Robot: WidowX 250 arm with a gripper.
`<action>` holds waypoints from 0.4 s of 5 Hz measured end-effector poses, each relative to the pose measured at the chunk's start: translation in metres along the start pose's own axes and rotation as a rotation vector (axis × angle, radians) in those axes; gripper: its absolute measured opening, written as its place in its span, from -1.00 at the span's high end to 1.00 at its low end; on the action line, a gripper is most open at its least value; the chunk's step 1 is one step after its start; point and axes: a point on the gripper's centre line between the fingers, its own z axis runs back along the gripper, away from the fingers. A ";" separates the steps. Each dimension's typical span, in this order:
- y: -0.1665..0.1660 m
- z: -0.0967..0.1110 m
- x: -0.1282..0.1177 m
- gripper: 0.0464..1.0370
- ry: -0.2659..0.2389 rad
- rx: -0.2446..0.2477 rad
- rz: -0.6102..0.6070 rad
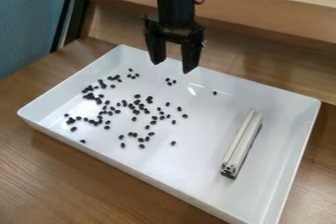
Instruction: Sweep into pile
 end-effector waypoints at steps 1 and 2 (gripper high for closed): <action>0.001 -0.015 -0.002 -0.93 0.038 -0.007 0.009; -0.003 -0.028 0.010 -0.93 0.041 -0.006 0.034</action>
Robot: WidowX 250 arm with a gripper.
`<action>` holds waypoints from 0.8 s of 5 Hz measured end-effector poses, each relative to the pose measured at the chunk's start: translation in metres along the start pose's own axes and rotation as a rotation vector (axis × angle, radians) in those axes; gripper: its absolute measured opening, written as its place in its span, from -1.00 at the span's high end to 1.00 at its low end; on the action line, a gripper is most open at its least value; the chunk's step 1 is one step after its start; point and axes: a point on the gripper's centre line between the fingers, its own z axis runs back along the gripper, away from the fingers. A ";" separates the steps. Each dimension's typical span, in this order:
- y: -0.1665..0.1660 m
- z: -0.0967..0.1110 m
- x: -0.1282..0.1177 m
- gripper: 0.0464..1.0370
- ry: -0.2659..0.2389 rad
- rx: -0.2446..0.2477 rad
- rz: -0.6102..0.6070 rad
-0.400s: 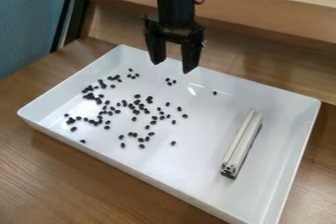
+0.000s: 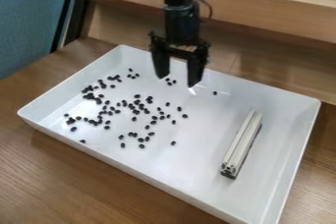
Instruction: Sweep into pile
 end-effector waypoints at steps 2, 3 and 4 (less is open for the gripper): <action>-0.037 -0.005 0.013 -0.92 -0.027 0.009 -0.012; -0.047 -0.016 0.007 -0.93 -0.004 0.012 0.000; -0.060 -0.029 -0.009 -0.93 0.027 -0.005 0.008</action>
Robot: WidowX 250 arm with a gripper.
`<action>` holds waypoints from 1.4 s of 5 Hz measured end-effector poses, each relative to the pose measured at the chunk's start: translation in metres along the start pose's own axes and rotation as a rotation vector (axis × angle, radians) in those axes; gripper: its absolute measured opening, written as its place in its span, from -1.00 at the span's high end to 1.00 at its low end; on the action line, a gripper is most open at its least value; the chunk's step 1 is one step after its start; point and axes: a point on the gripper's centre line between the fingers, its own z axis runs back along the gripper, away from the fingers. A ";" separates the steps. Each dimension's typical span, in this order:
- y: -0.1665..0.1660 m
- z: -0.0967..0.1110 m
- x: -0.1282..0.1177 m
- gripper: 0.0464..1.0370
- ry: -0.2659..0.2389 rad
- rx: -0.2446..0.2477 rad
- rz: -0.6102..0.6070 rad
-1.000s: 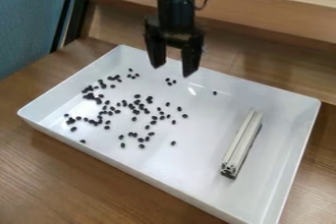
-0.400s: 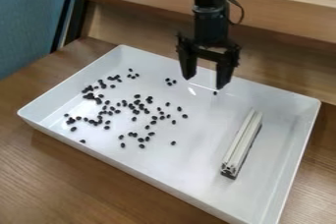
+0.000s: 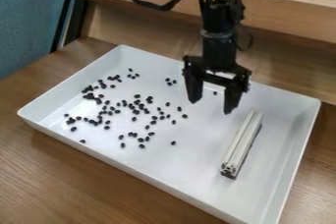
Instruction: Sweep into pile
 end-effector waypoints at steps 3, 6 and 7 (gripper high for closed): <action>-0.043 -0.010 -0.011 -0.93 -0.039 -0.040 -0.011; -0.058 -0.024 -0.001 -0.93 -0.028 0.001 -0.001; -0.054 -0.028 -0.001 -0.93 -0.022 0.026 -0.007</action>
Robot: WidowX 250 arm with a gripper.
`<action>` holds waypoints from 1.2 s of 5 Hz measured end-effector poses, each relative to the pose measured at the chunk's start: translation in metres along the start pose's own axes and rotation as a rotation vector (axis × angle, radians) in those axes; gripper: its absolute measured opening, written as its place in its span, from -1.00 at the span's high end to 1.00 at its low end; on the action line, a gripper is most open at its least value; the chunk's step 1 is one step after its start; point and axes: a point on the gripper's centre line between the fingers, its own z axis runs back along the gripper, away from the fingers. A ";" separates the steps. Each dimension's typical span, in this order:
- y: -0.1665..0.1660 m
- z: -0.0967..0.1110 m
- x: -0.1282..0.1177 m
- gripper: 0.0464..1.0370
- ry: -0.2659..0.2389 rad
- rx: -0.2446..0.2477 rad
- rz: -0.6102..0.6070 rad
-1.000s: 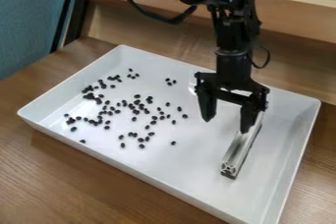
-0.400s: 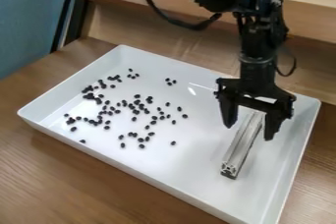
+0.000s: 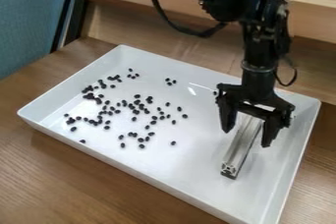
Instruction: Sweep into pile
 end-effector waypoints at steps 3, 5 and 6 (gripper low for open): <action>0.004 -0.018 -0.002 0.25 -0.012 0.019 0.001; 0.011 -0.018 -0.004 0.28 0.014 0.019 -0.010; 0.032 -0.018 0.001 0.28 0.015 0.027 0.001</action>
